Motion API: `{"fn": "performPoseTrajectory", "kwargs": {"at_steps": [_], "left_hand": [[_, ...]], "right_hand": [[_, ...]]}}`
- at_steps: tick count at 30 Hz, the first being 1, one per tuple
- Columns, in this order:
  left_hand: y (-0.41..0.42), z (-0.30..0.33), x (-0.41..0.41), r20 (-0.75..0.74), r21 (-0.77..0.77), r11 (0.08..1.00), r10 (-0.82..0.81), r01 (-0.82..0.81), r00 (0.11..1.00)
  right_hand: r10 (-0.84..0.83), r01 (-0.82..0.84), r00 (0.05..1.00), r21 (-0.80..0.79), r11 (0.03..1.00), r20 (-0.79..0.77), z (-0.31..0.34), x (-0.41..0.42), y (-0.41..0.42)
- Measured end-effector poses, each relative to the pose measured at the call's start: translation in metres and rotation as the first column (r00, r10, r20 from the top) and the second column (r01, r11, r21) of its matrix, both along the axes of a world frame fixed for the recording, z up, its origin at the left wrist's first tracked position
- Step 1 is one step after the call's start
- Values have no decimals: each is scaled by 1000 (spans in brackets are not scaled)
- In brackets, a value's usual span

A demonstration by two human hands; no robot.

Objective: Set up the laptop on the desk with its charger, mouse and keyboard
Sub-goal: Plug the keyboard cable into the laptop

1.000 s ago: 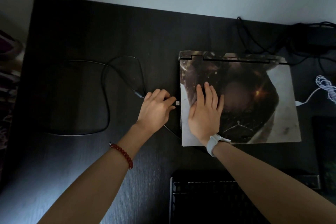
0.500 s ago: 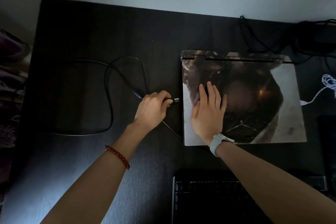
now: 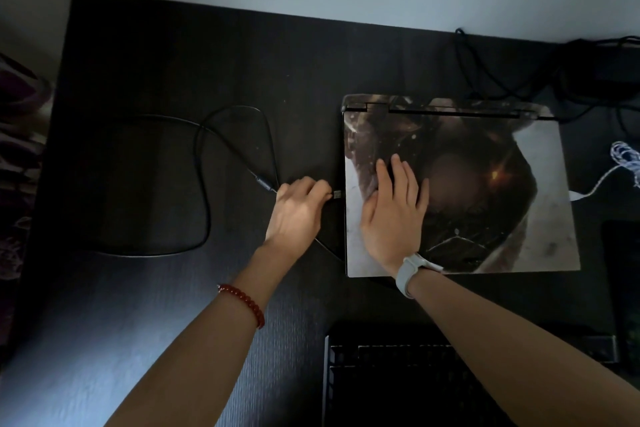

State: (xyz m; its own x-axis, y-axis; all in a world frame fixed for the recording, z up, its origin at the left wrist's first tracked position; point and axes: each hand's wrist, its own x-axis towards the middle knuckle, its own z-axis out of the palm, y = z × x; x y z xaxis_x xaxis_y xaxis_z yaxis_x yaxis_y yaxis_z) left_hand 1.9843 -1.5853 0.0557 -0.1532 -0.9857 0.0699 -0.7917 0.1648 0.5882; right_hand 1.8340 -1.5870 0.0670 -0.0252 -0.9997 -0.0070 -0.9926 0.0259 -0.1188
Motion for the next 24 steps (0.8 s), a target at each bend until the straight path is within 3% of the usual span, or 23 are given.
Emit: {"fn": "performPoseTrajectory", "kwargs": {"at_steps": [7,13,19,24], "left_hand": [[2,-6,10,91,-21,986,-161,163,983],[-4,-7,13,96,-93,978,-179,188,979],[1,-17,13,70,-222,973,-49,64,996],[9,-20,2,9,-194,978,77,-74,997]], "right_hand": [[-11,11,1000,3,1000,-1,1,1,2],[-3,4,1000,10,1000,-11,2,1,1],[-6,5,1000,-18,1000,-10,0,1,1],[-6,6,1000,-17,1000,-1,-1,1,1]]}}
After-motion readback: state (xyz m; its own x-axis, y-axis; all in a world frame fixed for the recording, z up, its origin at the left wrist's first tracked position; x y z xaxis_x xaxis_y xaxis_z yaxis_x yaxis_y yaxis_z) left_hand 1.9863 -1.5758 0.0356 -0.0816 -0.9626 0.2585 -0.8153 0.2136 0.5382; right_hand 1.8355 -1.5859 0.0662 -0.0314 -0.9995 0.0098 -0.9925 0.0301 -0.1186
